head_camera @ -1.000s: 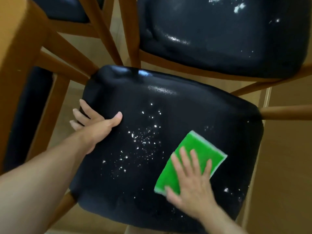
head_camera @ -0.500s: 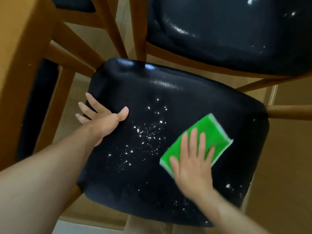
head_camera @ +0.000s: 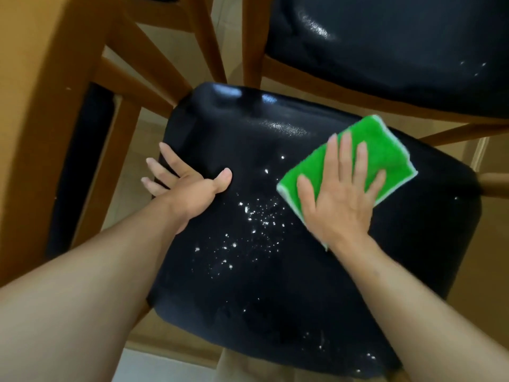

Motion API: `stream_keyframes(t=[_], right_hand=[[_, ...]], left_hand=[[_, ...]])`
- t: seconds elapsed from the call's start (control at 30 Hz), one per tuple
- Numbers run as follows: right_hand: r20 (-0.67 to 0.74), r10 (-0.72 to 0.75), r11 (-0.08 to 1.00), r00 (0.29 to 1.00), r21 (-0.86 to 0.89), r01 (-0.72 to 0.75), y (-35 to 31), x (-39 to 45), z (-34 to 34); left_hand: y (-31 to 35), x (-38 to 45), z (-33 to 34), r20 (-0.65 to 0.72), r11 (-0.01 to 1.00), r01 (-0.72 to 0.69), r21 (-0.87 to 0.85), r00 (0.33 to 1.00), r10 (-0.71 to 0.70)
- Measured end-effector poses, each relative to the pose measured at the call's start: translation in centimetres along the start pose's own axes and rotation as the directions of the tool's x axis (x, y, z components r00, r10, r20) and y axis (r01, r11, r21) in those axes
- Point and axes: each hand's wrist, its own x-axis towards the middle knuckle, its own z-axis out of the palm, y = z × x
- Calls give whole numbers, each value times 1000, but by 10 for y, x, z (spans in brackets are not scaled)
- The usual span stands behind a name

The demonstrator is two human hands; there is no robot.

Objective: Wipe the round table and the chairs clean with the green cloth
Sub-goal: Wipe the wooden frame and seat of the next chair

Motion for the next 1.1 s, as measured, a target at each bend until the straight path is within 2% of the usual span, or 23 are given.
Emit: stream_keyframes(t=[0.07, 0.13, 0.2, 0.27, 0.4, 0.47, 0.63, 0.73, 0.8, 0.93, 1.03, 1.1], right_hand=[[-34, 120, 993, 992, 25, -119, -20, 33, -2], [-51, 153, 988, 987, 0, -153, -36, 36, 0], [-20, 39, 996, 999, -76, -41, -43, 11, 7], [68, -128, 983, 989, -123, 136, -43, -37, 17], [260, -427, 875, 866, -122, 468, -43, -151, 46], [299, -469, 847, 831, -113, 519, -36, -174, 52], [162, -466, 883, 870, 24, 468, -39, -135, 41], [73, -298, 954, 952, -10, 300, -59, -71, 29], [42, -189, 982, 981, -19, 190, -74, -21, 19], [-8, -111, 994, 994, -22, 110, -90, 43, 6], [-41, -74, 997, 996, -22, 74, -97, 41, 11], [-9, -118, 991, 993, -62, 117, -99, 17, 17]], left_hand=[[0, -1, -1, 3, 1000, -4, -3, 1000, 4], [1, -2, -1, 7, 1000, -5, -3, 1000, 5], [2, -3, -1, 10, 1000, -2, -1, 1000, 2], [2, -4, -2, 11, 1000, -1, 4, 1000, 1], [3, -5, -3, 43, 1000, 10, 10, 999, -11], [4, -3, -3, 54, 1000, 13, 13, 998, -14], [6, 1, -1, 34, 999, 20, 44, 999, -22], [8, -2, -2, 26, 999, 17, 44, 1000, -18], [8, -4, -2, 37, 999, 7, 45, 999, -9], [7, -5, -1, 43, 1000, 0, 10, 999, 0], [3, -1, -1, 39, 1000, -8, -2, 999, 8], [0, 1, 0, 50, 1000, -15, -3, 999, 15]])
